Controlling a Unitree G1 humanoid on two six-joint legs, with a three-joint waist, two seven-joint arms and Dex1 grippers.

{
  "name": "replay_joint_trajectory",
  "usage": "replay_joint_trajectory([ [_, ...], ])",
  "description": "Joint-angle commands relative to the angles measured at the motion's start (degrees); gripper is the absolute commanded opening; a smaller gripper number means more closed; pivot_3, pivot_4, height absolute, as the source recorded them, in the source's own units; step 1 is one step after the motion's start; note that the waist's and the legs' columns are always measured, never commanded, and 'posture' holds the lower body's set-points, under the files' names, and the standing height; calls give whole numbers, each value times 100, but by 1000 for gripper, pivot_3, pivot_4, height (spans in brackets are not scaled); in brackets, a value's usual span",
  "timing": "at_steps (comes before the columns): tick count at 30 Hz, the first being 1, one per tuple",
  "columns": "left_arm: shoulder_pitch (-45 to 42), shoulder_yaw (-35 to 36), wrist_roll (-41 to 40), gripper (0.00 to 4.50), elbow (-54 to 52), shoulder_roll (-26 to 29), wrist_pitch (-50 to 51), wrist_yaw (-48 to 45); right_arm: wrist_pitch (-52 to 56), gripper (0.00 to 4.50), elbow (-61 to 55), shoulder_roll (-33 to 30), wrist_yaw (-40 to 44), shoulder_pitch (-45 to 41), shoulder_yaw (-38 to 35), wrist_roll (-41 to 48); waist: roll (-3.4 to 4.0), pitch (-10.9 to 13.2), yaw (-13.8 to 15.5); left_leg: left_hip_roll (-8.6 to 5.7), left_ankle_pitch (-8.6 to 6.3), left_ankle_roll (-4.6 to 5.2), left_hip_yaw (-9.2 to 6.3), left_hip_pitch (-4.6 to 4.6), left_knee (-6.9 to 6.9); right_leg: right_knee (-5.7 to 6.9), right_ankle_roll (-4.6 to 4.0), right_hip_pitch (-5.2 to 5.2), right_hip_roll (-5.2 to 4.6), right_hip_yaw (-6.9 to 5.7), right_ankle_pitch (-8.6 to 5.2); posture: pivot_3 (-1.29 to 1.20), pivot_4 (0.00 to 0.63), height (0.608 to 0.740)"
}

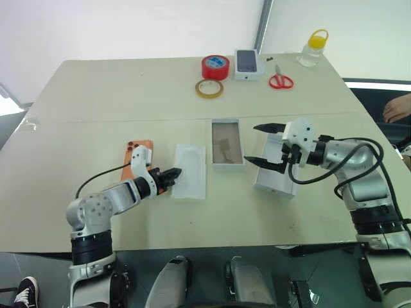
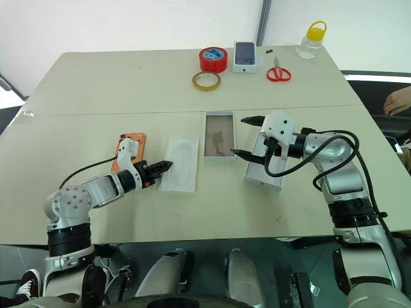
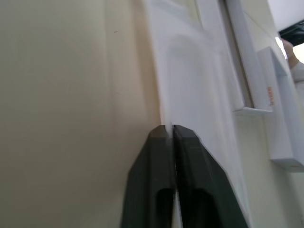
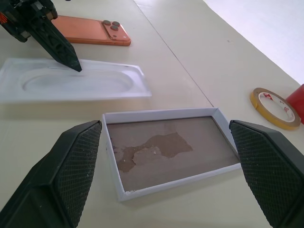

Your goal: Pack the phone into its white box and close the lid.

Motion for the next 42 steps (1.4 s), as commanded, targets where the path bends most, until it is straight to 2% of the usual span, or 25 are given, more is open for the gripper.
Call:
replay_joint_trajectory([
  [1,11,281,-171,54,25,-109,-28,123,4,4500,-193,75,-3,-2,17,39,1,0,-3,0,0,1,1,0,0,0,0,0,0,0,0,0,150,740],
  [6,-105,652,-428,54,47,-344,-126,360,186,4500,-191,235,40,82,270,-14,-1,0,-10,0,0,1,0,1,0,0,0,0,0,0,0,0,150,740],
  [11,-316,967,-703,54,16,-383,-205,644,433,4500,149,459,117,-228,739,-338,-3,1,-10,0,2,-4,0,-1,0,0,0,-2,1,0,0,0,150,740],
  [15,-379,783,-396,54,-92,-100,-532,640,265,4500,799,664,280,-609,1275,-823,-3,1,-3,0,13,-22,0,-1,0,1,0,-3,2,-1,0,0,150,740],
  [21,-330,499,-257,54,-290,89,-754,608,379,4500,1645,979,427,-1138,1571,-1102,-4,1,-5,0,14,-24,1,-3,2,0,1,-6,2,0,1,0,150,740],
  [24,-233,465,-248,0,-419,63,-868,645,227,3660,2040,1104,432,-1320,1553,-1167,-4,1,-6,0,13,-24,1,-3,1,0,1,-6,2,0,0,0,150,740],
  [31,-204,452,-276,0,-532,3,-1002,778,-90,35,2100,1155,507,-1224,1692,-1467,-4,1,-12,0,13,-24,1,-4,0,1,1,-8,2,0,1,0,150,740],
  [34,-312,478,-342,0,-508,-32,-1010,866,4,35,1931,1217,501,-1181,1653,-1461,-4,1,-11,0,13,-24,0,-4,0,2,1,-9,3,0,1,0,150,740],
  [42,-725,661,-741,0,-344,-152,-988,1086,952,35,155,1636,242,-695,1869,-1365,-5,1,-23,0,14,-26,-2,-7,0,5,1,-14,3,1,1,0,150,740],
])
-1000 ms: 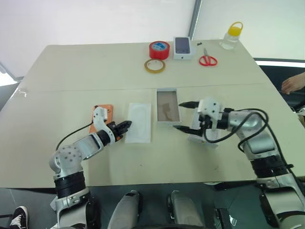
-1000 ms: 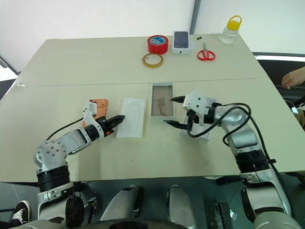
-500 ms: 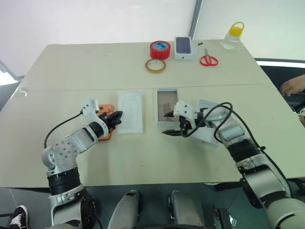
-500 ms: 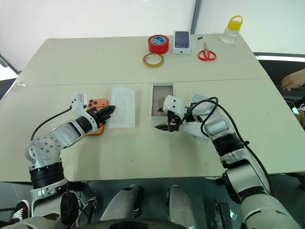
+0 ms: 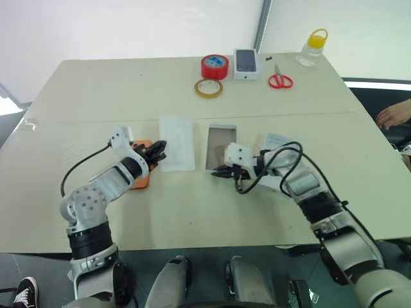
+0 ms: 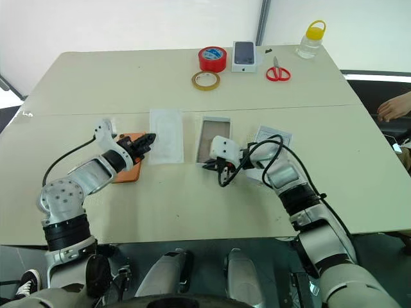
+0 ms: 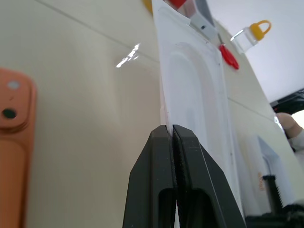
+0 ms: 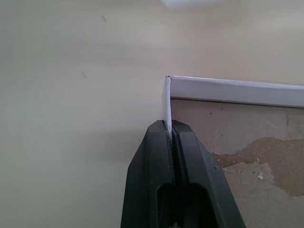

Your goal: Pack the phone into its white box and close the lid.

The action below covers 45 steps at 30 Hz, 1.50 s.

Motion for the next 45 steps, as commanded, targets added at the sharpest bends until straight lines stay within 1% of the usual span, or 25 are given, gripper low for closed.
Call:
replay_joint_trajectory([
  [1,-59,106,-182,0,-9,36,-106,-1,204,35,-830,117,-160,162,175,-10,0,0,7,0,0,-1,-1,0,0,1,0,0,0,0,0,0,150,740],
  [7,-15,48,-188,0,42,46,-119,57,670,35,-1111,358,-516,318,307,-5,-1,0,17,0,1,-1,0,0,1,2,0,-1,0,0,0,0,150,740],
  [10,16,-20,-174,0,12,-22,-133,84,802,847,-1091,444,-645,234,280,71,-1,0,17,0,1,-1,0,0,1,2,0,-2,0,0,0,0,150,740],
  [12,64,-85,-147,0,-4,-68,-142,74,702,1865,-1070,441,-789,176,266,-11,-1,0,11,0,1,-2,0,0,0,2,0,-2,0,0,0,0,150,740],
  [14,106,-152,-142,0,-51,-101,-150,77,658,2873,-1150,301,-740,172,208,28,-1,0,17,0,1,-1,0,0,0,2,0,-2,0,0,0,0,150,740],
  [18,201,-339,-121,0,-156,-113,-168,66,886,2873,-1494,-344,-417,221,-40,193,-1,0,40,-3,0,1,0,-3,1,1,0,-2,-1,0,0,0,150,740],
  [20,271,-427,-195,0,-214,-257,-149,115,1115,2873,-1782,-899,-130,316,-247,323,-2,0,50,-5,-5,8,0,-4,3,-2,0,0,-3,-1,0,0,150,740],
  [22,329,-574,-118,0,-279,-306,-179,87,1094,2873,-1925,-1274,11,402,-442,441,-5,1,48,-6,-12,22,-2,-4,2,-8,1,3,-6,-2,-1,0,150,740],
  [23,336,-655,-70,0,-288,-347,-204,88,1101,2873,-1849,-1484,62,431,-632,523,-5,1,44,-6,-13,22,-2,-4,0,-9,1,4,-6,-2,-1,0,150,740],
  [25,325,-753,-29,0,-264,-417,-244,105,1193,2873,-1641,-1704,59,450,-942,667,-6,2,25,-5,-14,24,-3,-4,0,-9,1,5,-5,-2,0,0,150,740],
  [28,303,-883,32,0,-155,-442,-264,90,1175,2873,-1293,-1740,-152,422,-1173,698,-6,2,1,-3,-14,25,-1,0,-2,-8,1,6,-2,-1,0,0,150,740],
  [31,293,-990,129,0,-64,-446,-304,63,1060,2873,-1190,-1641,-345,410,-1202,653,-6,2,10,0,-14,24,-1,0,-3,-8,0,5,0,-1,0,0,150,740],
  [33,271,-947,97,0,-20,-490,-329,58,1086,2873,-1166,-1558,-451,394,-1220,687,-7,2,25,-1,-13,23,-1,-1,-2,-8,1,5,0,0,0,0,150,740],
  [38,278,-889,32,0,14,-399,-230,21,973,2873,-1181,-1476,-545,422,-1139,640,-8,3,41,-2,-11,19,-1,-2,0,-9,1,5,-1,-1,0,0,150,740],
  [41,283,-981,55,950,-11,-368,-204,-46,956,2940,-1150,-1360,-596,380,-1076,645,-8,3,26,-2,-11,19,-1,-2,0,-9,1,5,-1,-1,0,0,150,740],
  [45,233,-1096,180,2910,15,-343,-272,-88,953,2940,-1109,-1242,-612,322,-1025,646,-8,3,35,-2,-9,17,-2,-2,-1,-8,1,5,-1,-1,0,0,150,740],
])
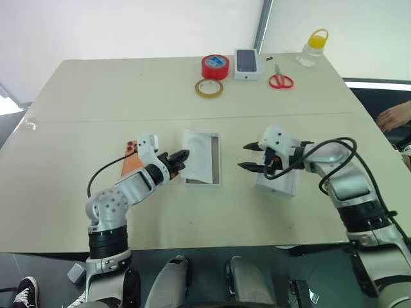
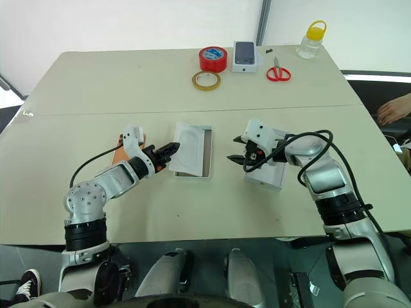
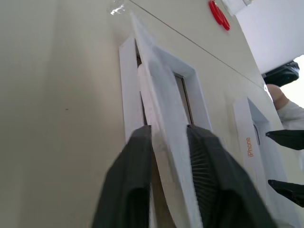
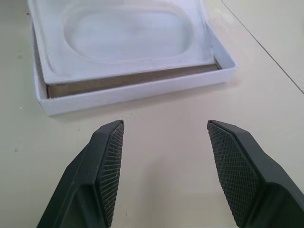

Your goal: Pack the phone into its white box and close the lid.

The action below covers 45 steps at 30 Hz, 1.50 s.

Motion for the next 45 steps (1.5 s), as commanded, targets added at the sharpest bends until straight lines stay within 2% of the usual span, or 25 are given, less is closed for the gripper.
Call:
replay_joint_trajectory([
  [1,-148,-67,76,3418,-122,54,-106,-99,-64,2940,-19,99,-53,-182,-29,44,0,0,-4,0,0,-1,1,0,0,0,0,0,0,0,0,0,150,740],
  [9,-143,31,-28,3418,-395,352,-133,-361,313,2940,42,584,-246,-452,-155,397,0,0,-21,0,1,-1,0,0,-2,0,0,-2,1,0,0,0,150,740],
  [12,-53,18,85,3459,-577,685,-279,-614,651,2113,-140,854,-350,-547,-145,616,0,0,-24,0,8,-14,0,0,-2,0,0,-2,1,1,0,0,150,740],
  [15,89,30,258,3459,-742,1153,-513,-1028,808,555,-253,1156,-654,-599,-53,585,1,0,-27,1,9,-15,-1,0,-5,0,0,-4,1,1,0,0,150,740],
  [16,219,-44,469,3459,-805,1484,-686,-1321,804,68,-239,1284,-782,-594,65,487,1,1,-23,1,9,-16,-1,0,-6,1,-1,-6,1,2,0,0,150,740],
  [19,758,-244,1117,3459,-975,2425,-1362,-2248,921,20,-224,1666,-1154,-589,398,254,3,1,-51,2,12,-21,4,1,-21,2,-3,-17,2,11,0,0,150,740],
  [21,1175,121,963,3459,-1034,2679,-1825,-2996,721,20,-167,1773,-1324,-638,854,-183,3,1,-47,1,18,-31,6,0,-44,1,-6,-30,-1,13,1,0,150,740],
  [23,1711,118,1492,3459,-1081,3149,-2503,-3540,492,20,31,1800,-1453,-705,1127,-523,2,1,-40,0,22,-36,8,-1,-61,-1,-9,-41,-3,15,2,0,150,740],
  [26,2043,377,1602,3459,-897,3200,-3159,-3991,425,20,233,1837,-1482,-783,1171,-593,3,2,19,1,30,-44,2,-1,-81,-10,-17,-45,-4,11,6,0,150,740],
  [32,2090,488,1865,3459,-716,3196,-3416,-3977,236,20,266,1700,-1133,-769,1534,-851,2,1,-31,2,19,-24,-9,0,-89,-34,-24,-37,-4,0,12,0,150,740],
  [36,2106,416,1891,3459,-960,2907,-3544,-3805,27,20,164,1122,-603,-772,1903,-1240,2,1,-31,3,19,-24,-8,-1,-94,-40,-23,-38,-3,0,13,0,150,740],
  [45,1974,438,1914,3459,-1016,2657,-3716,-3796,217,20,-38,1033,-400,-753,1770,-1291,-1,-1,-22,7,19,-23,-10,6,-89,-41,-26,-25,2,-2,16,0,150,740],
])
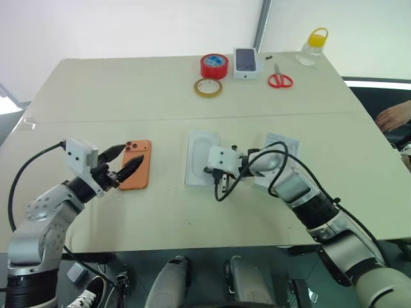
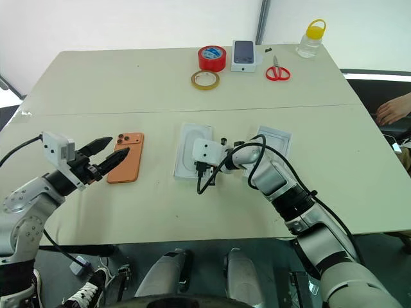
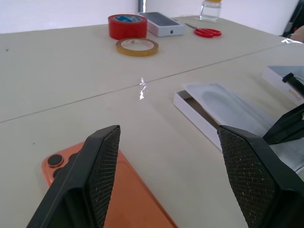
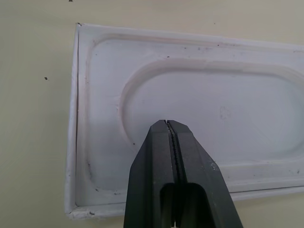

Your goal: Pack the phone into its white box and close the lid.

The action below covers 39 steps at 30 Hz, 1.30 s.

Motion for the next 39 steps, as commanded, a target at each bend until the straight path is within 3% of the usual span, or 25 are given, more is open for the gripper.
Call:
replay_joint_trajectory([
  [1,-100,19,36,3459,-146,5,-164,0,228,20,-319,13,138,-2,-74,64,0,0,1,0,0,0,0,0,0,0,0,0,0,0,0,0,150,740],
  [14,-253,-136,190,3459,-41,-30,-112,49,231,20,-157,401,-263,-255,-377,163,0,0,-11,2,0,-1,0,-1,0,1,-1,-3,3,0,1,0,150,740],
  [21,-362,390,-251,3459,620,238,963,379,85,20,248,1214,-858,-602,-1018,637,1,1,-35,10,3,-4,0,-1,-3,15,-4,-15,12,3,3,0,150,740],
  [23,-557,874,-839,3459,1084,314,1678,545,-73,20,323,1440,-971,-633,-992,648,0,0,-34,10,2,-4,0,-1,-2,16,-4,-14,13,2,3,0,150,740],
  [27,-767,1054,-923,3459,1517,629,2233,631,-103,20,607,1939,-1020,-723,-634,541,-3,-2,-39,9,2,-4,0,-1,2,20,-4,-16,12,1,3,0,150,740],
  [31,-1119,1344,-1204,3459,2063,612,2692,877,-317,20,1036,2364,-1265,-859,-150,110,-2,-1,-46,9,5,-9,0,-1,2,27,-4,-22,13,3,3,0,150,740],
  [39,-1347,1053,-1384,3459,2484,541,3683,901,-467,20,2862,2907,-1361,-1585,252,-421,-11,-6,-104,8,22,-39,0,-2,1,35,-4,-27,13,4,3,0,150,740],
])
